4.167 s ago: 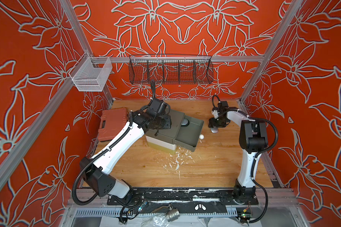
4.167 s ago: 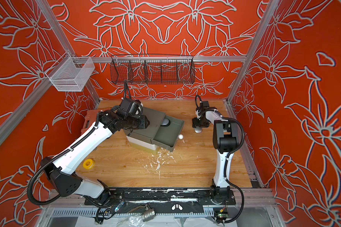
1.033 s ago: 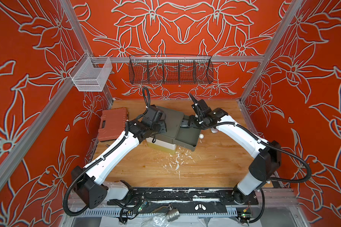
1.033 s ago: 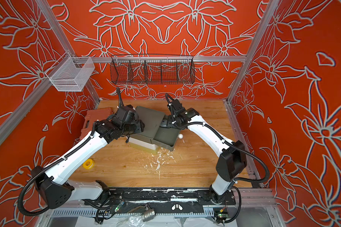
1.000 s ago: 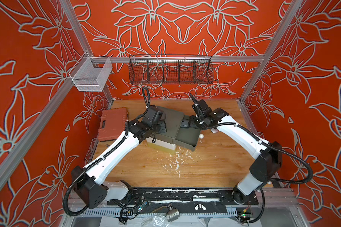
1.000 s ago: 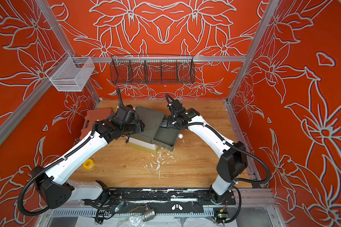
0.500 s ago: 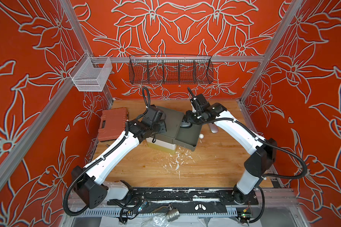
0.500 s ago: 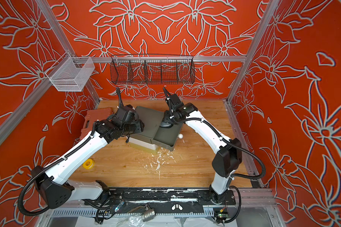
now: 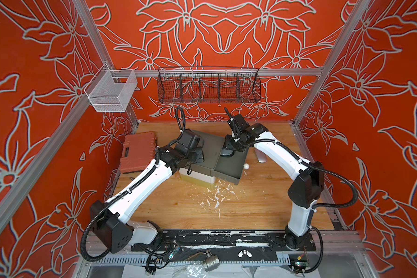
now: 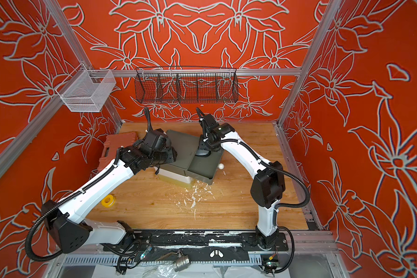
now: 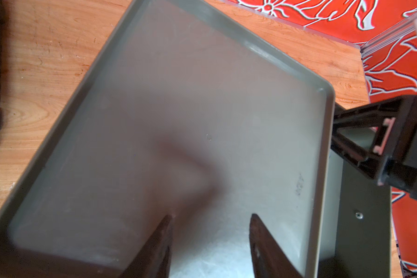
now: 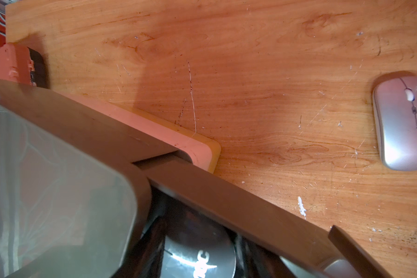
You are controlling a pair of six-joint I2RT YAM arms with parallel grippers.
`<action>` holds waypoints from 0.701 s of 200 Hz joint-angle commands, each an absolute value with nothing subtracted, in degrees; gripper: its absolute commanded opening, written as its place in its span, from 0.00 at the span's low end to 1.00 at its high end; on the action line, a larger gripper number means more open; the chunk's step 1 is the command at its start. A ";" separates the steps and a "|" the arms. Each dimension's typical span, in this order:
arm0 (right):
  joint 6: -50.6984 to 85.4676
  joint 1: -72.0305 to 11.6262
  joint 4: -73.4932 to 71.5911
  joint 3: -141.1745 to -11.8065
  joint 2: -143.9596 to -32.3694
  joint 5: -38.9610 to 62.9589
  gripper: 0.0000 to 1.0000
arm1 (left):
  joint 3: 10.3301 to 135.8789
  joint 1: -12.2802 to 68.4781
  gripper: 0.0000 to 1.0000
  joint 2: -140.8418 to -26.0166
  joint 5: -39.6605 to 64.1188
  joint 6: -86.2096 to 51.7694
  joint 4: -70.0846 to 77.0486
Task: Take the mice out of the drawer
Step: Pick up the mouse from the drawer.
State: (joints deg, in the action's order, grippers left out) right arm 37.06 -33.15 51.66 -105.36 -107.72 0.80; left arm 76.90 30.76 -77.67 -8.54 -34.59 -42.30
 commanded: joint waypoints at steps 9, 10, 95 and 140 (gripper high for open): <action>36.96 -33.80 54.26 -102.28 -105.89 -2.98 0.52 | 76.65 30.26 0.50 -77.90 -10.34 -35.92 -41.92; 36.98 -33.82 54.29 -102.16 -105.81 -3.12 0.51 | 76.60 30.25 0.50 -77.93 -10.40 -35.94 -41.92; 35.17 -34.98 53.04 -93.16 -96.00 -1.43 0.55 | 76.41 29.97 0.50 -77.35 -9.78 -36.61 -41.39; 16.30 -34.65 56.94 -99.60 -97.11 5.32 0.67 | 76.86 29.93 0.50 -76.17 -8.13 -36.19 -41.97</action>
State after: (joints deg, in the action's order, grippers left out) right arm 28.97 -34.65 54.15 -95.94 -97.21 -0.23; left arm 76.60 30.30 -77.65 -8.93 -35.86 -41.82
